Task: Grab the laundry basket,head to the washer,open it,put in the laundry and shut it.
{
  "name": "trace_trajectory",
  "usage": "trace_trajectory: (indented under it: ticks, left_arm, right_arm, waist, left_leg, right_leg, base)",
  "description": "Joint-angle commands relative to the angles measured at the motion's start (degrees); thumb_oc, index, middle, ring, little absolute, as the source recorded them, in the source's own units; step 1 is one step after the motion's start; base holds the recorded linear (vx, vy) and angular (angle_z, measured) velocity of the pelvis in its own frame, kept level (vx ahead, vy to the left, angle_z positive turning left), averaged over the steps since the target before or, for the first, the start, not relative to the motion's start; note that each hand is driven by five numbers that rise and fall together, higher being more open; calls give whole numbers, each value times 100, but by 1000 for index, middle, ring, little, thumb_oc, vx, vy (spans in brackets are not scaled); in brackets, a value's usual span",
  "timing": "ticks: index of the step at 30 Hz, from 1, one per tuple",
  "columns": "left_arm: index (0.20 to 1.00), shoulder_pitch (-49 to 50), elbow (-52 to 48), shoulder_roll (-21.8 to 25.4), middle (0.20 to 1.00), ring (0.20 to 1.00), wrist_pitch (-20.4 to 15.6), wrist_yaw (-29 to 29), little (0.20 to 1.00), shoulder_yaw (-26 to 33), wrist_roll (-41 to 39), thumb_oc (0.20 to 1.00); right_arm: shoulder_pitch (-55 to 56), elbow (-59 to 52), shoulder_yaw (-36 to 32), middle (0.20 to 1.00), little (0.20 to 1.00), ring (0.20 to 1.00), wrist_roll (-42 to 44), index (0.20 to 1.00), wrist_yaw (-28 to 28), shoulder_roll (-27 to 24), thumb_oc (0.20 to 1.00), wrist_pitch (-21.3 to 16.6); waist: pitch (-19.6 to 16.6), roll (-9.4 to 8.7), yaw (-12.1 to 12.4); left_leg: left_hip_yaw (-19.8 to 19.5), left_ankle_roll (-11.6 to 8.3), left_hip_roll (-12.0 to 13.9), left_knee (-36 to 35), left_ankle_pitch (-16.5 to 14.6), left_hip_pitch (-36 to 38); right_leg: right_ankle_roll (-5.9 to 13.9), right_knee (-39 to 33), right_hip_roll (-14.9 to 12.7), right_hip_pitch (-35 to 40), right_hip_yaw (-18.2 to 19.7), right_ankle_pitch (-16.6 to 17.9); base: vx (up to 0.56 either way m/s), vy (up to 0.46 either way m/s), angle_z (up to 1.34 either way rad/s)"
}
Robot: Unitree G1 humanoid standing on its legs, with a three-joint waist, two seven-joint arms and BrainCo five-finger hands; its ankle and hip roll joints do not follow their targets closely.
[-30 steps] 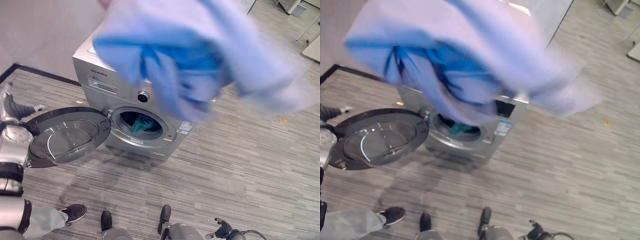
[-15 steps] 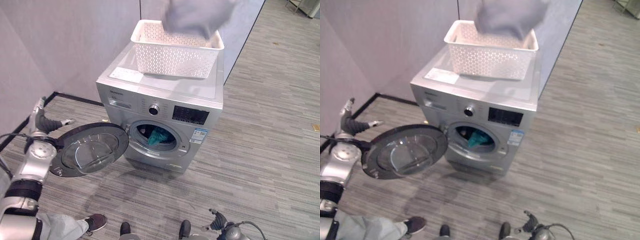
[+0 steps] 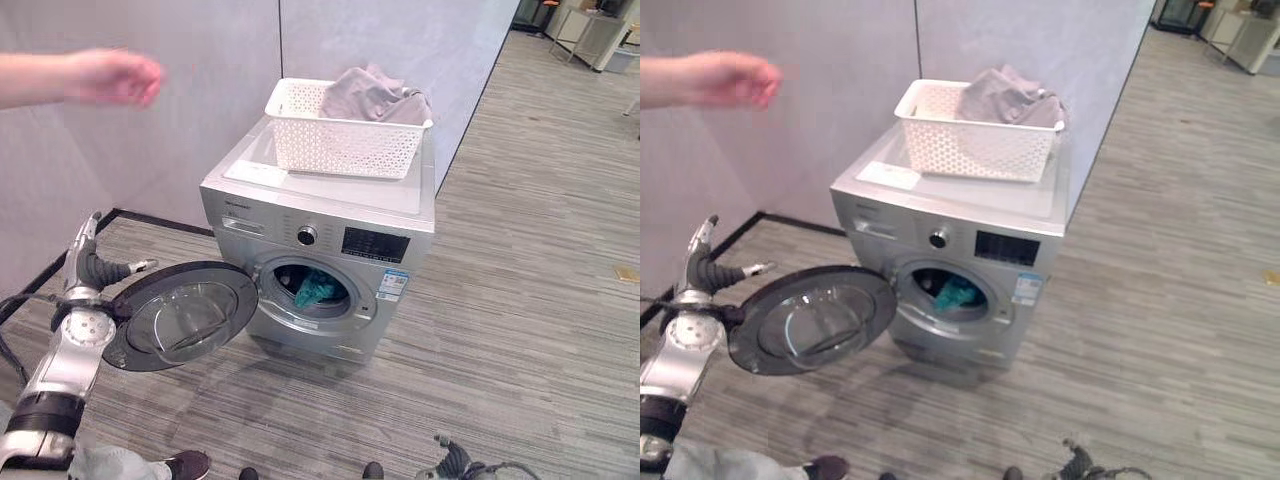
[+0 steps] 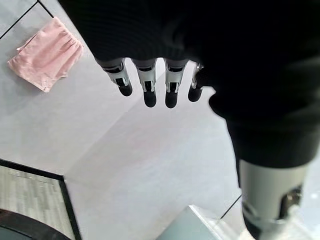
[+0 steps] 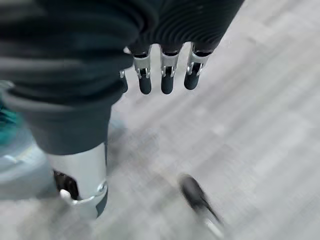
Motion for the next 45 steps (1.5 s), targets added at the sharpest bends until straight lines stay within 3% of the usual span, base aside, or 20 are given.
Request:
trace_trajectory:
  ticks: [1, 2, 3, 5, 8, 10, 11, 13, 17, 18, 22, 31, 35, 36, 37, 38, 40, 41, 43, 45]
  left_arm:
    - [1000, 72, -729, -540, 1000, 1000, -705, -56, 1000, 81, -139, 1000]
    - [1000, 75, -744, -556, 1000, 1000, -696, -60, 1000, 77, -136, 1000]
    - [1000, 193, -1061, -1025, 1000, 1000, -914, -220, 1000, -62, -521, 1000]
    - [1000, 409, -1303, -1522, 1000, 1000, -1110, -360, 1000, -262, -1104, 1000]
    - [1000, 742, -1486, -1945, 1000, 1000, -1215, -923, 1000, -851, -1911, 1000]
    - [1000, 865, -1411, -1856, 1000, 1000, -1252, -1220, 1000, -1309, -1900, 1000]
    - [1000, 948, -1215, -1826, 1000, 1000, -1212, -1481, 1000, -1549, -2216, 1000]
    - [1000, 1015, -1238, -1793, 1000, 1000, -1178, -1700, 1000, -1733, -2466, 1000]
    - [1000, 913, -1331, -1655, 1000, 1000, -1213, -1943, 1000, -2087, -2441, 1000]
    - [1000, 789, -1317, -1582, 1000, 1000, -1247, -2026, 1000, -2324, -2359, 1000]
    - [1000, 624, -1321, -1446, 1000, 1000, -1268, -2046, 1000, -2609, -2167, 1000]
    - [1000, 495, -1342, -1300, 1000, 1000, -1280, -2035, 1000, -2762, -1803, 1000]
    - [1000, 619, -1224, -1361, 1000, 1000, -1258, -2067, 1000, -2806, -1824, 1000]
    - [1000, 772, -1132, -1429, 1000, 1000, -1216, -2094, 1000, -2730, -1922, 1000]
    - [1000, 821, -1093, -1443, 1000, 1000, -1211, -2104, 1000, -2704, -1986, 1000]
    - [1000, 812, -1050, -1490, 1000, 1000, -1194, -2101, 1000, -2720, -2078, 1000]
    - [1000, 785, -946, -1596, 1000, 1000, -1109, -2160, 1000, -2738, -2181, 1000]
    - [1000, 782, -946, -1600, 1000, 1000, -1108, -2161, 1000, -2736, -2181, 1000]
    - [1000, 872, -1051, -1605, 1000, 1000, -1056, -2348, 1000, -2720, -2221, 1000]
    - [1000, 981, -1046, -1570, 1000, 1000, -1085, -2440, 1000, -2755, -2221, 1000]
  right_arm:
    - [-460, -891, -1005, 1000, 1000, 1000, 264, 1000, -601, -600, 1000, -196]
    - [-436, -922, -1023, 1000, 1000, 1000, 261, 1000, -593, -616, 1000, -179]
    - [-399, -1689, -1682, 1000, 1000, 1000, 277, 1000, -909, -965, 1000, -258]
    - [-318, -2289, -2386, 1000, 1000, 1000, 266, 1000, -1269, -1268, 1000, -285]
    - [-539, -2735, -3058, 1000, 1000, 1000, 244, 1000, -1819, -1609, 1000, -385]
    - [-668, -2993, -3627, 1000, 1000, 1000, 277, 1000, -2151, -1879, 1000, -513]
    - [-1013, -3206, -3686, 1000, 1000, 1000, 155, 1000, -2379, -2145, 1000, -596]
    - [-1223, -3407, -3846, 1000, 1000, 1000, 57, 1000, -2447, -2393, 1000, -625]
    - [-1676, -3143, -3747, 1000, 1000, 1000, 44, 1000, -2488, -3073, 1000, -622]
    - [-2078, -2731, -3505, 1000, 1000, 1000, 49, 1000, -2496, -3693, 1000, -582]
    - [-2644, -2102, -3096, 1000, 1000, 1000, 161, 1000, -2344, -4403, 1000, -500]
    - [-4064, -1290, -1729, 1000, 1000, 1000, -227, 1000, -1728, -5392, 1000, -235]
    - [-4791, -888, -994, 1000, 1000, 1000, 137, 1000, -1370, -5609, 1000, -349]
    - [-4976, -758, -671, 1000, 1000, 1000, 282, 1000, -1175, -5686, 1000, -449]
    - [-5007, -685, -576, 1000, 1000, 1000, 335, 1000, -1063, -5787, 1000, -467]
    - [-5167, -674, -370, 1000, 1000, 1000, 378, 1000, -988, -5932, 1000, -471]
    - [-5281, -583, -87, 1000, 1000, 1000, 457, 1000, -801, -6190, 1000, -495]
    - [-5308, -577, -63, 1000, 1000, 1000, 460, 1000, -800, -6192, 1000, -497]
    - [-5219, -532, 144, 1000, 1000, 1000, 394, 1000, -488, -6490, 1000, -496]
    - [-5704, -112, 813, 1000, 1000, 1000, 184, 1000, -269, -6466, 1000, -519]
  waist:
    - [264, -311, -76]
    - [237, -296, -86]
    - [445, -343, -125]
    - [407, -282, -227]
    - [390, -277, -95]
    - [391, -347, -124]
    - [425, -333, -85]
    - [436, -366, -47]
    - [451, -316, -56]
    - [482, -290, -119]
    - [548, -367, -206]
    - [632, -705, -346]
    - [532, -935, -382]
    - [464, -901, -411]
    - [442, -917, -403]
    - [462, -930, -455]
    - [431, -964, -614]
    - [420, -968, -617]
    - [333, -900, -752]
    - [312, -813, -579]
  left_leg:
    - [-201, 283, -30, 617, -268, -755]
    - [-227, 293, -34, 672, -277, -826]
    - [-80, 272, -115, 1475, -414, -1390]
    - [483, 364, 54, 1858, -596, -1665]
    - [-176, 622, -507, 1789, -917, -1596]
    - [-279, 832, -719, 1782, -1031, -1506]
    - [-257, 1071, -911, 1646, -1148, -1310]
    - [-263, 1165, -987, 1501, -1200, -1098]
    - [-495, 1144, -1039, 1270, -1162, -894]
    - [-701, 1076, -1070, 1274, -1204, -822]
    - [-1059, 942, -1147, 1468, -1394, -744]
    - [-1708, 698, -1127, 1870, -1779, -588]
    - [-2001, 487, -901, 1673, -1738, -381]
    - [-2051, 330, -512, 1486, -1626, -225]
    - [-1967, 240, -373, 1496, -1513, -235]
    - [-1814, 145, -235, 1620, -1209, -406]
    - [-830, 211, 169, 1908, -851, -646]
    - [-826, 215, 158, 1899, -828, -663]
    - [222, 209, 619, 1541, -625, -451]
    - [121, 117, 658, 1210, -546, -221]
  right_leg:
    - [491, 246, -668, 630, 14, -1139]
    - [491, 242, -669, 600, -3, -1120]
    - [448, 248, -759, 633, -130, -1122]
    - [427, 233, -790, 634, -310, -1146]
    - [410, 462, -978, 729, -279, -1133]
    - [399, 1185, -1144, 665, -275, -1105]
    - [381, 2046, -1324, 300, -146, -940]
    - [417, 2454, -1450, 25, -225, -574]
    - [470, 1935, -1339, -174, -17, -663]
    - [539, 1196, -1242, -237, 343, -596]
    - [726, 414, -1351, -460, 851, -165]
    - [959, 167, -1499, -608, 1314, 507]
    - [940, 387, -1264, -500, 1548, 128]
    - [794, 592, -953, -446, 1428, -293]
    - [743, 636, -897, -395, 1303, -403]
    - [682, 663, -870, -333, 1137, -458]
    - [582, 602, -780, -135, 814, -621]
    - [580, 593, -789, -154, 819, -602]
    - [505, 496, -626, -50, 634, -705]
    - [463, 353, -488, 58, 733, -822]
  base:
    - [-71, 38, -2]
    - [-170, 51, 6]
    - [-180, 68, 15]
    - [-74, 174, 66]
    - [138, 249, 52]
    - [186, 253, 14]
    - [197, 291, 110]
    - [156, 157, 43]
    - [152, -13, 15]
    - [236, -104, 57]
    - [163, -110, 82]
    - [160, -212, 77]
    - [148, -336, 13]
    - [241, -487, 21]
    - [170, -484, 27]
    - [71, -318, 37]
    - [18, -265, 50]
    - [-3, -211, 118]
    - [66, -204, 104]
    - [113, -158, 24]
